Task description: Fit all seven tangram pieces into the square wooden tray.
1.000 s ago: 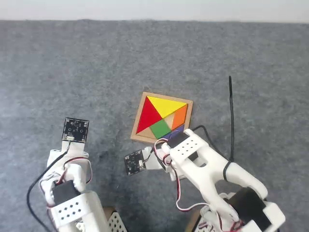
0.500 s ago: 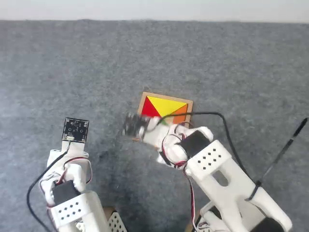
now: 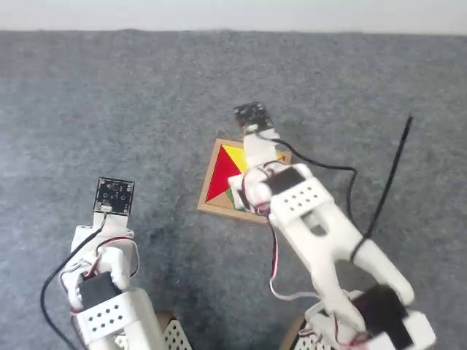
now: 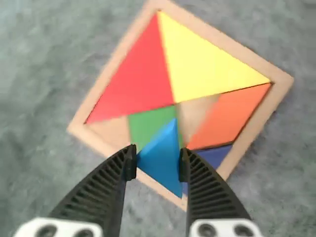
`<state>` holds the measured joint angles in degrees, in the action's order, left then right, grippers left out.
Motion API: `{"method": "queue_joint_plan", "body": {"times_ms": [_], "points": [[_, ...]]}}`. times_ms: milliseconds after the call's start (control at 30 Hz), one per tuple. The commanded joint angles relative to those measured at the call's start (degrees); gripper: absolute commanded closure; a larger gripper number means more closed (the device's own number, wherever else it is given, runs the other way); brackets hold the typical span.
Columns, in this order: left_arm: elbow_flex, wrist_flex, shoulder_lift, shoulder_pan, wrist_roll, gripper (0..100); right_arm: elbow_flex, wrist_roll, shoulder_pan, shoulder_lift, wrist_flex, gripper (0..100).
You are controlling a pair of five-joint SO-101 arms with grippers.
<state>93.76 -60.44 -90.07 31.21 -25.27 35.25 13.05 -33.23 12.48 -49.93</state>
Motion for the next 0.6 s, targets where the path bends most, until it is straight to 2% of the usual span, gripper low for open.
{"method": "queue_joint_plan", "body": {"times_ms": [0,100,200,333,567], "points": [[-1.6,1.5,-0.8,-0.3,-0.6,99,-6.3,1.7,1.1,-3.0,1.2,93.1],[-1.6,1.5,-0.8,-0.3,-0.6,99,-9.6,2.7,1.1,-7.0,0.9,91.3],[-1.6,1.5,-0.8,-0.3,-0.6,99,-11.5,6.6,1.1,-11.2,0.9,83.0],[-1.6,1.5,-0.8,-0.3,-0.6,99,-12.7,7.1,0.8,-14.8,0.8,74.1],[-1.6,1.5,-0.8,-0.3,-0.6,99,-17.0,6.9,0.9,-15.1,-4.9,71.4]]}}
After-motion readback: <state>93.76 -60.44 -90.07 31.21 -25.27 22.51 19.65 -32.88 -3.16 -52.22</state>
